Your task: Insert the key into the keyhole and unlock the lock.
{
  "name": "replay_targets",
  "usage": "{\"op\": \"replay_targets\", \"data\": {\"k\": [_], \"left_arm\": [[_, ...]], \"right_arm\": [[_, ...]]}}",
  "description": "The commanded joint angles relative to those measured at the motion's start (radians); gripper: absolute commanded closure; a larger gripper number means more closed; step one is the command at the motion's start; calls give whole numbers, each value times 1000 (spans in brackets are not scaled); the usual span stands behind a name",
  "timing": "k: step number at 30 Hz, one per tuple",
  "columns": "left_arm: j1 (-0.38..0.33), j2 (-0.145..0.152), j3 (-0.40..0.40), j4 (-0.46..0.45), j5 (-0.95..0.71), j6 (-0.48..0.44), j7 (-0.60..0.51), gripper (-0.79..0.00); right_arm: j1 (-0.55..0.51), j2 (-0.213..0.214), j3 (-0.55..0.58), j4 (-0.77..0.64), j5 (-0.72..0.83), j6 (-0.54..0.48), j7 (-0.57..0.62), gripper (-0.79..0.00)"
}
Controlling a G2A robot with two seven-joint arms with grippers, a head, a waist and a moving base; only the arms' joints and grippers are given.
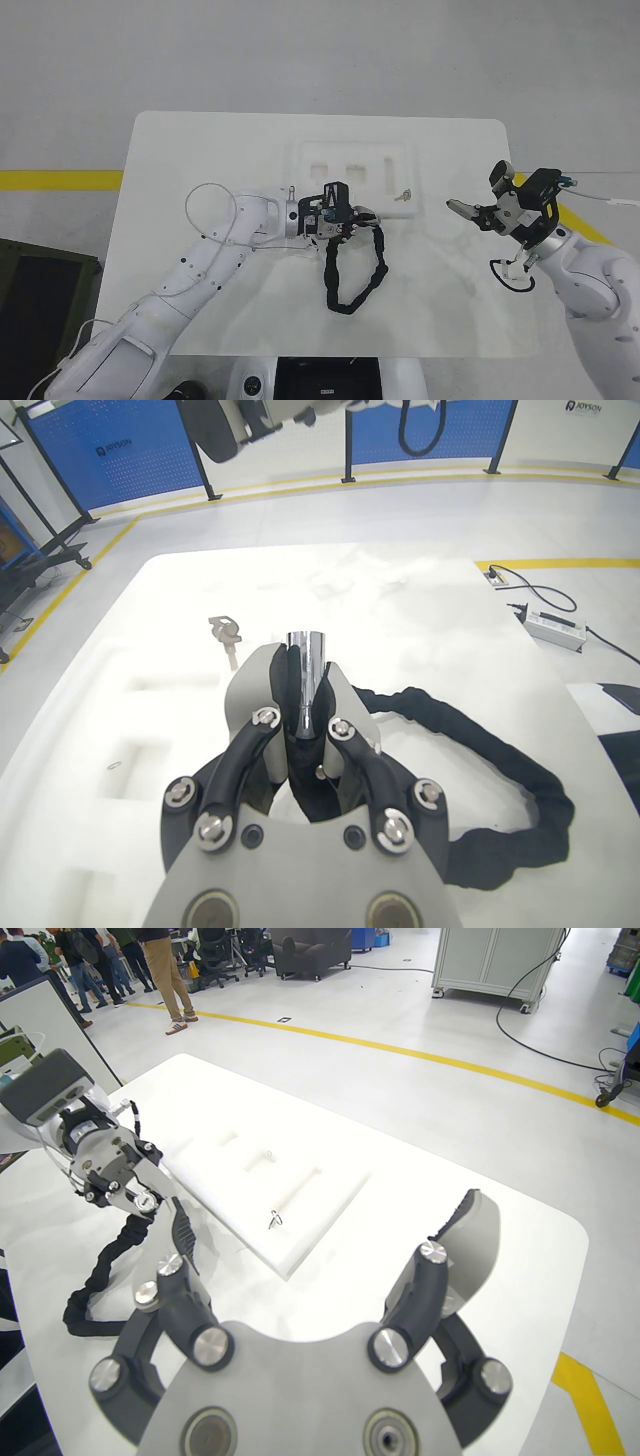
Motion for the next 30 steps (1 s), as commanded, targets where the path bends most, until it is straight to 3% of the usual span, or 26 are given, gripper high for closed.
{"op": "replay_targets", "data": {"k": [1,7,13,23,30], "left_arm": [[29,17,-55,-34,-17,-20,3,0],[110,65,-205,-91,15,-42,63,0],[171,99,-303,-108,77,-60,183,0],[222,144,-363,-127,281,-57,377,0],[223,152,-359,-118,327,-12,441,0]], "right_arm": [[0,0,0,0,0,0,0,-785],[0,0,0,0,0,0,0,-785],[0,0,0,0,0,0,0,-785],[-4,-1,-1,-5,-8,14,7,-785],[28,-3,-54,-24,59,25,142,-785]]}}
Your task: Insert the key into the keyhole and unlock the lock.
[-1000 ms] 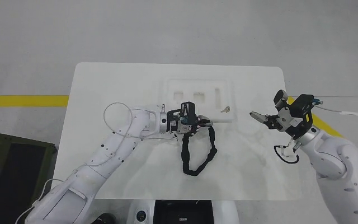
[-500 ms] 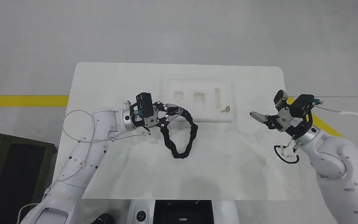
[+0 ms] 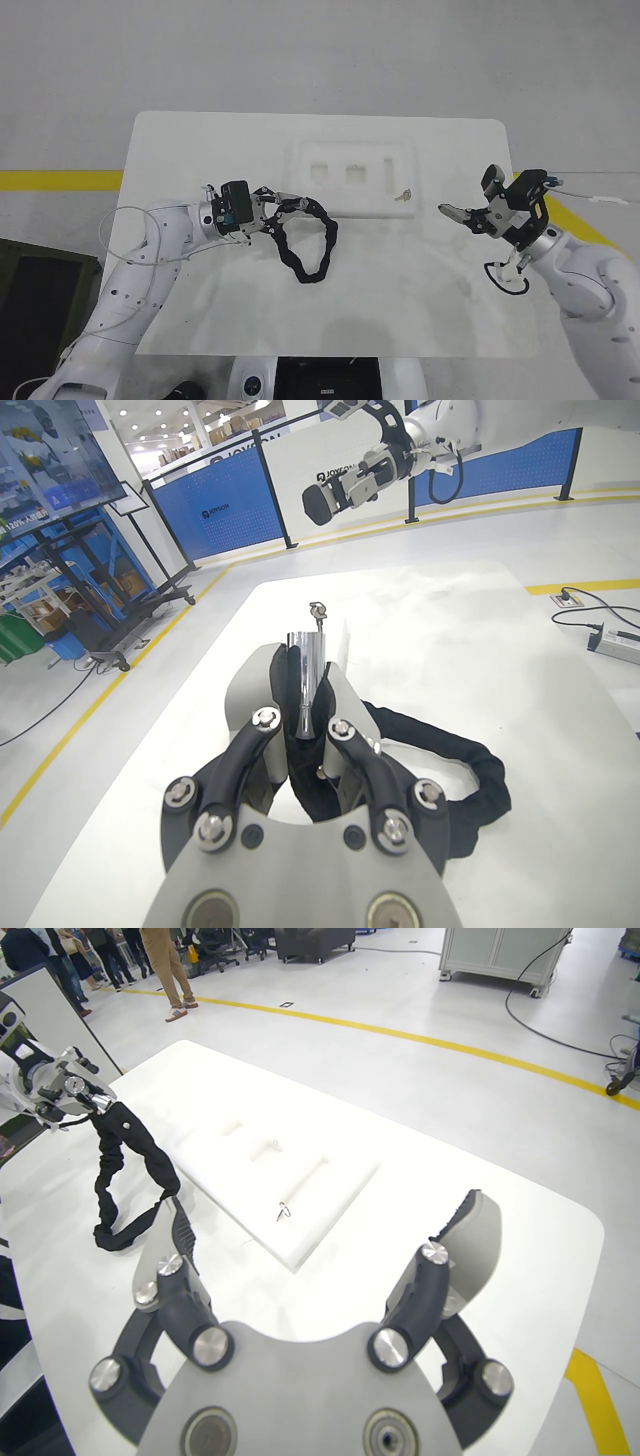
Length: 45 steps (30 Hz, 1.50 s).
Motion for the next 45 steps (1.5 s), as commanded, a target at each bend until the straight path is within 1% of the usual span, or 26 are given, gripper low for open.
{"op": "replay_targets", "data": {"k": [1,3,7,11,15,17,18,20,21,22,23,24,26,31,34,38,39,42,45], "left_arm": [[0,0,0,0,-1,-1,-2,0],[0,0,0,0,-1,-1,-2,0],[0,0,0,0,-1,-1,-2,0],[0,0,0,0,-1,-1,-2,0],[0,0,0,0,-1,-1,-2,0],[0,0,0,0,-1,-1,-2,0],[0,0,0,0,-1,-1,-2,0],[0,0,0,0,-1,-1,-2,0],[0,0,0,0,-1,-1,-2,0],[0,0,0,0,-1,-1,-2,0],[0,0,0,0,-1,-1,-2,0],[0,0,0,0,-1,-1,-2,0],[0,0,0,0,-1,-1,-2,0],[0,0,0,0,-1,-1,-2,0],[0,0,0,0,-1,-1,-2,0],[0,0,0,0,-1,-1,-2,0],[0,0,0,0,-1,-1,-2,0],[0,0,0,0,-1,-1,-2,0],[0,0,0,0,-1,-1,-2,0]], "right_arm": [[24,-1,-29,0,37,3,55,-785],[59,-4,-65,4,70,9,107,-785],[132,-16,-147,44,157,40,141,-785],[191,-28,-224,90,167,34,163,-785],[235,-34,-267,141,158,17,194,-785],[252,-35,-280,167,150,10,208,-699],[258,-37,-286,178,150,7,212,-674],[271,-38,-296,197,140,3,225,-702],[276,-39,-302,206,138,-1,229,-646],[281,-39,-306,215,137,-5,231,-573],[286,-40,-310,225,134,-6,232,-545],[291,-41,-314,232,130,-9,234,-480],[301,-43,-324,247,128,-12,231,-385],[322,-49,-344,278,103,-1,225,-363],[329,-51,-352,291,92,3,213,-329],[337,-55,-359,300,82,15,202,-231],[338,-56,-360,301,79,18,200,-182],[341,-56,-361,301,68,28,201,-111],[342,-56,-355,296,58,38,203,-15]]}}
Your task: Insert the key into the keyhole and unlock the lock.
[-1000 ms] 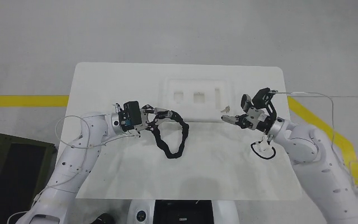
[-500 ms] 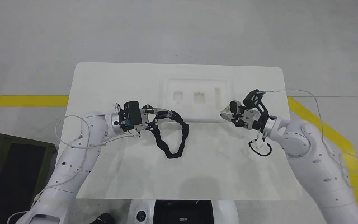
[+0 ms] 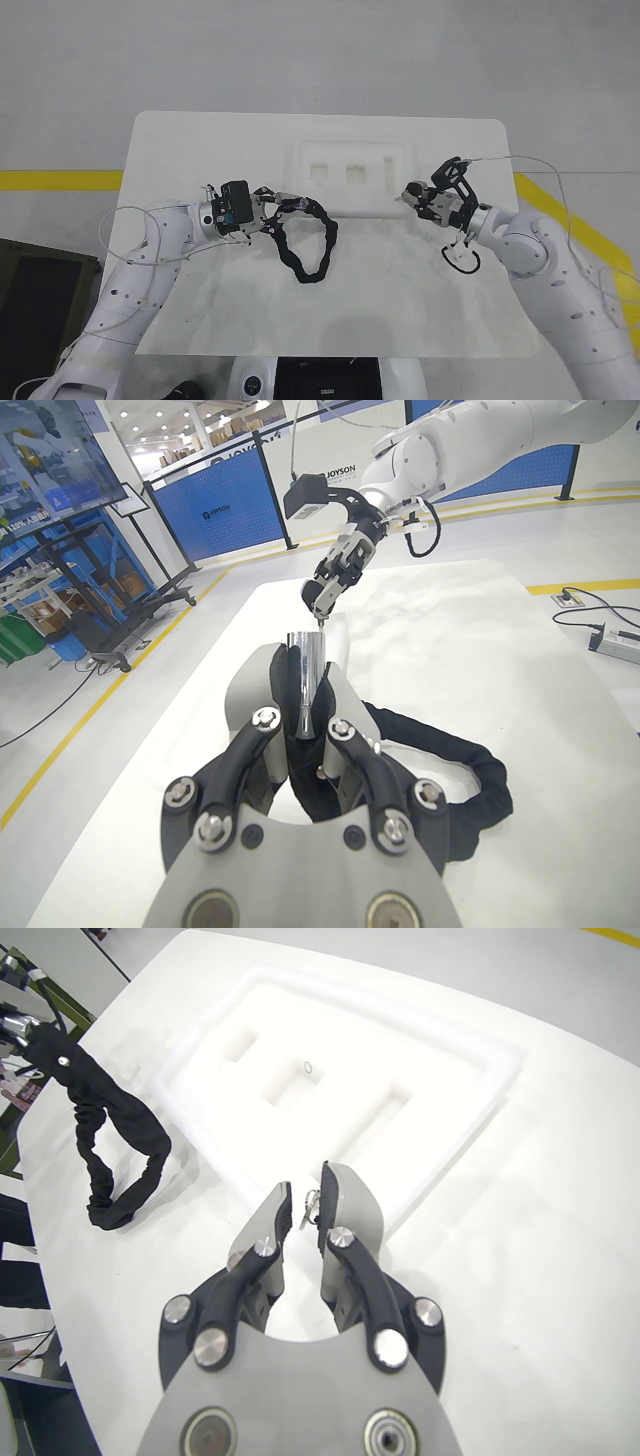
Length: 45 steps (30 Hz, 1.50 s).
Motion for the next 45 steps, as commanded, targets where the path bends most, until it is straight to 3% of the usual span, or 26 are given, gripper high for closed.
{"op": "replay_targets", "data": {"k": [1,16,26,32,38,45], "left_arm": [[0,0,0,0,0,0,0,0],[0,0,0,0,0,0,0,0],[2,0,0,-1,-2,5,-4,0],[27,1,7,-36,-56,18,-71,0],[30,4,10,-54,-81,15,-100,0],[29,10,9,-55,-89,35,-107,0]], "right_arm": [[0,1,5,-5,-4,7,1,0],[-10,18,90,-111,-102,24,56,0],[1,34,120,-175,-312,-14,109,0],[17,41,112,-195,-457,-50,153,0],[11,30,108,-178,-324,8,69,0],[-37,33,174,-221,-170,-9,2,0]]}}
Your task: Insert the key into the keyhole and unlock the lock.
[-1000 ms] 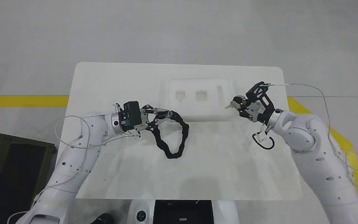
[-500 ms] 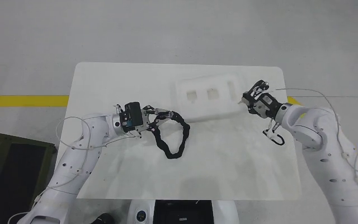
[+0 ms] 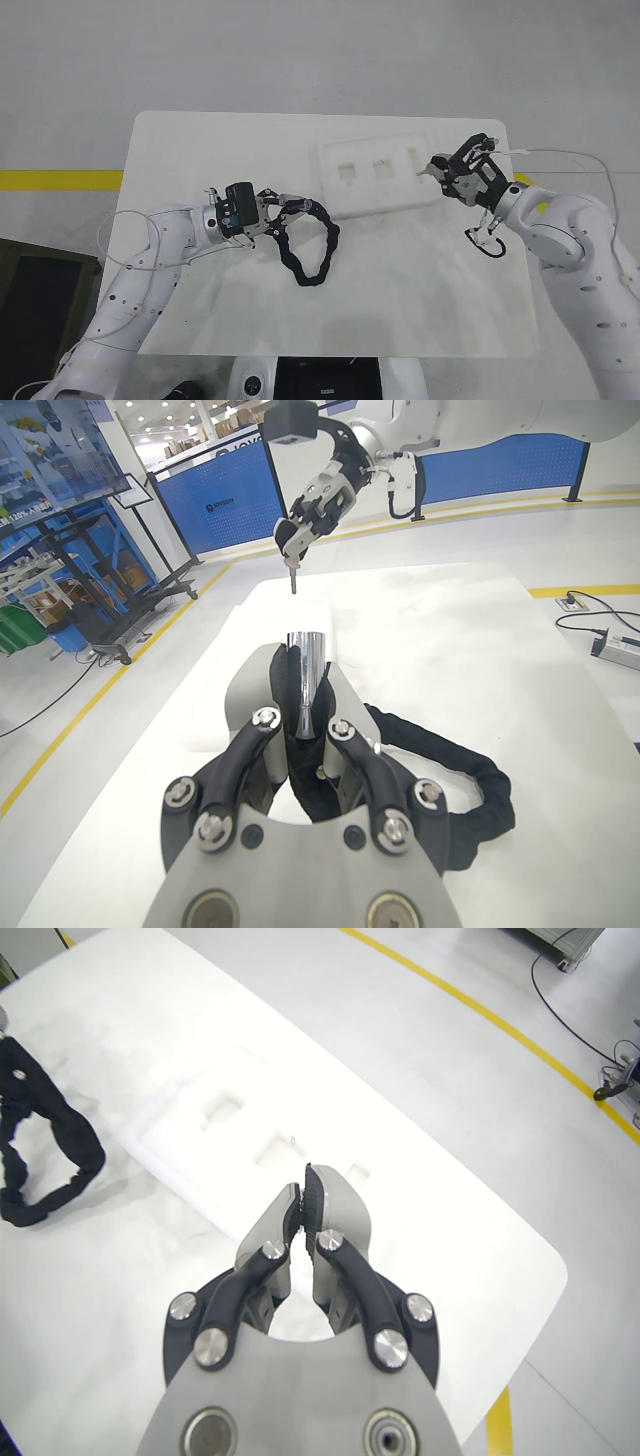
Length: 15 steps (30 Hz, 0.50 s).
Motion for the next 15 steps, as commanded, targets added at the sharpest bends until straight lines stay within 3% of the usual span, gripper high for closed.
{"op": "replay_targets", "data": {"k": [1,10,15], "left_arm": [[-1,1,-1,4,5,15,-2,0],[2,-6,12,31,-44,156,59,0],[9,-11,33,46,-41,223,120,0]], "right_arm": [[-16,1,19,-16,44,-9,-27,0],[-75,-5,7,-91,244,-110,-125,0],[-67,-17,-57,-122,305,-91,-154,0]]}}
